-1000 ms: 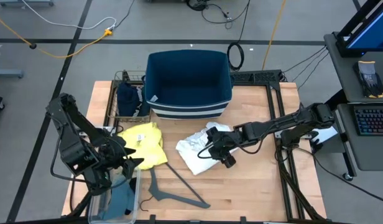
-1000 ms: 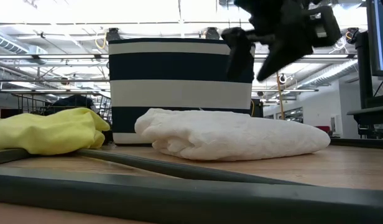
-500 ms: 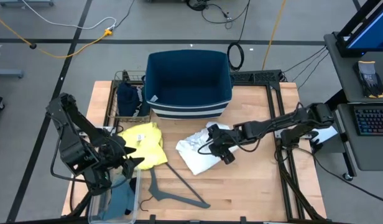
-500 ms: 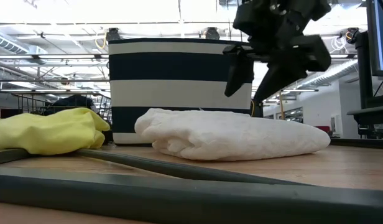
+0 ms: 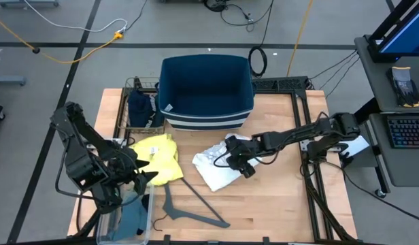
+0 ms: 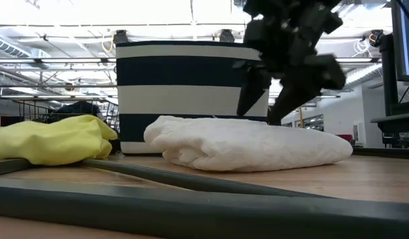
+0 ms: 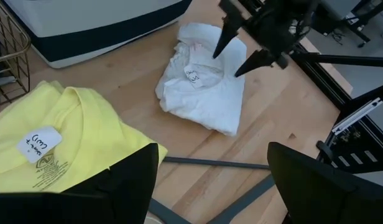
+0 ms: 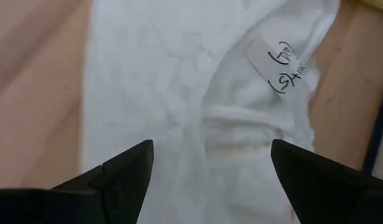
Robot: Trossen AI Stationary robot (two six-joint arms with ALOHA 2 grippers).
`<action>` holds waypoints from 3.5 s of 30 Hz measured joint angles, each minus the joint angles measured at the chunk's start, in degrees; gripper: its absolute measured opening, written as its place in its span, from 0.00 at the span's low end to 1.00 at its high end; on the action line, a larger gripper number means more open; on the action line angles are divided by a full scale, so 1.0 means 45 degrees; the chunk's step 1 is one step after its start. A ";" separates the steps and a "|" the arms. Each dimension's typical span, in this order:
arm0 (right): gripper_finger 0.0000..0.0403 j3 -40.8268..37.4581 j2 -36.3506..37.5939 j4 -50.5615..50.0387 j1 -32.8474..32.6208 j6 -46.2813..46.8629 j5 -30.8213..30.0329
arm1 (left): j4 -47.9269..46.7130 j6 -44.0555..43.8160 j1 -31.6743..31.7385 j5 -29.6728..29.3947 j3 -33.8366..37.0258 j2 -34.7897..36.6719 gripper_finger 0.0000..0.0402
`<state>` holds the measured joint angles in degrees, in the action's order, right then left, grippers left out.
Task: Pick & Place Cloths
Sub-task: Put the white shirt into the blue laundry bin
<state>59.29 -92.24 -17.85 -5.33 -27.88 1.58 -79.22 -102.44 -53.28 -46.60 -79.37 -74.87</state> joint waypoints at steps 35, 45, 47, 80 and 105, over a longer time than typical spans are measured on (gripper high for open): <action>0.03 -0.0267 -0.2863 -0.1690 -0.0240 0.2824 -0.0349 | -0.0117 0.0046 0.0000 0.0003 0.0000 -0.0003 0.76; 0.03 -0.0289 -0.2524 -0.1968 -0.0769 0.4594 -0.0440 | -0.0097 0.0041 0.0000 0.0003 0.0000 0.0000 0.76; 0.03 -0.0296 -0.2148 -0.2030 -0.0832 0.4870 0.0115 | -0.0090 0.0041 0.0000 0.0003 0.0000 -0.0005 0.76; 0.03 -0.0326 0.2081 0.2705 -0.0844 1.1448 0.8265 | -0.0024 0.0094 0.0000 0.0007 0.0000 -0.0001 0.76; 0.03 0.0777 0.2096 1.7508 0.1939 2.2546 0.9018 | 0.0050 0.0029 0.0000 0.0012 0.0000 -0.0003 0.76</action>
<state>62.79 -82.81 60.93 3.40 73.58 42.16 -79.00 -102.32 -53.28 -46.54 -79.37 -74.88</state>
